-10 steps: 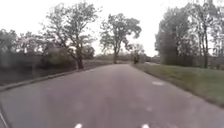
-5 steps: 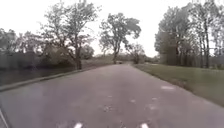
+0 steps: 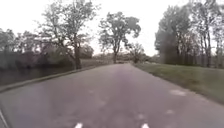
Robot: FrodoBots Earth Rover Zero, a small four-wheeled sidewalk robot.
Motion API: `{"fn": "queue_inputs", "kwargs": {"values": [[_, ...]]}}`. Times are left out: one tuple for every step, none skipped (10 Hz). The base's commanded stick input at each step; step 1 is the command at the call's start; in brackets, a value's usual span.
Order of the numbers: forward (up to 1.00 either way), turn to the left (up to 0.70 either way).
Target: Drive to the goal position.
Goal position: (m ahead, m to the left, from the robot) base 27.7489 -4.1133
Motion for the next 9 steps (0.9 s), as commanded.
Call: {"fn": "queue_inputs", "kwargs": {"values": [[1.0, 0.0], [1.0, 0.0], [1.0, 0.0], [1.0, 0.0], [1.0, 0.0], [1.0, 0.0], [1.0, 0.0], [1.0, 0.0], [1.0, 0.0]]}}
